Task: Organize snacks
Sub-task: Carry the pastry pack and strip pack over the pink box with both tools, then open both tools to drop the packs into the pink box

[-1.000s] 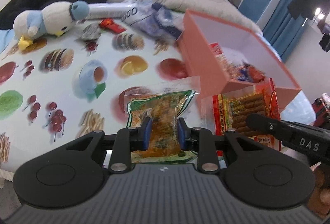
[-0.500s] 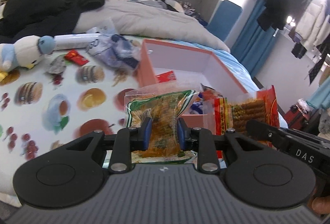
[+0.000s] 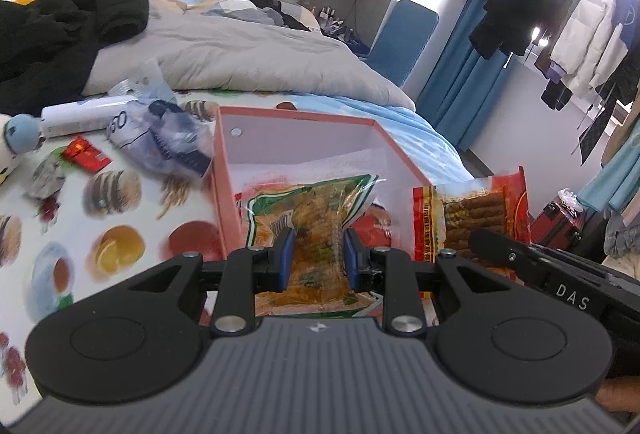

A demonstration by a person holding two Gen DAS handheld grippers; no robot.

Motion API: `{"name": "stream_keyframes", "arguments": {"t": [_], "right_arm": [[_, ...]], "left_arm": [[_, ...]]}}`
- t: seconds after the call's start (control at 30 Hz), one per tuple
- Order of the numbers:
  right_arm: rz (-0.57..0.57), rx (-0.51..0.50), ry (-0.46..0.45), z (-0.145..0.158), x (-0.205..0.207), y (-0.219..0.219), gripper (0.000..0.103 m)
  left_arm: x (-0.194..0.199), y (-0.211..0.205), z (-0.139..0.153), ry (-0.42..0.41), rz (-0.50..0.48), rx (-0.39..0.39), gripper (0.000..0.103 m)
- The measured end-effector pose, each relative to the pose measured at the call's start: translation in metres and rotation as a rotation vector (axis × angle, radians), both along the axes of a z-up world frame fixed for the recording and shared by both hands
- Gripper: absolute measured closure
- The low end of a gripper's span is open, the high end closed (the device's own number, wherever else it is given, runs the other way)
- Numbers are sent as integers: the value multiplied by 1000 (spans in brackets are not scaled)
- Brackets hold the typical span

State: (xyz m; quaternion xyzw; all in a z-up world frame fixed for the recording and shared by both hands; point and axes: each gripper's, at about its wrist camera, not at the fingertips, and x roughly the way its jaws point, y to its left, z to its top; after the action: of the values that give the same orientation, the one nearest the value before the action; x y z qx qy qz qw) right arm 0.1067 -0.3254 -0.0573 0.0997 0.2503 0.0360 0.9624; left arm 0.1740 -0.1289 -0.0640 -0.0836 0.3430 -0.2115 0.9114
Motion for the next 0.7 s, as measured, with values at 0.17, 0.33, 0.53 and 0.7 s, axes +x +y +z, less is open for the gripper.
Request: {"name": "stream_keyframes", "arguments": {"t": [0.17,0.33,0.53,0.7], "right_arm": [[-17,3,-4,-5,23,-14,93],[-30,1,10,-14,52,-24,93],[-48,15,53,-36,87,-38,93],[-61,15,95,-58,111,-49,92]], "left_arm": [[39,-21,-1,12,-18,3,73],[78,-43,-11,37,-47,16,73],[122,-63,-37,70,-57,73,73],[151,-69,-58,104,-67,75,72]]}}
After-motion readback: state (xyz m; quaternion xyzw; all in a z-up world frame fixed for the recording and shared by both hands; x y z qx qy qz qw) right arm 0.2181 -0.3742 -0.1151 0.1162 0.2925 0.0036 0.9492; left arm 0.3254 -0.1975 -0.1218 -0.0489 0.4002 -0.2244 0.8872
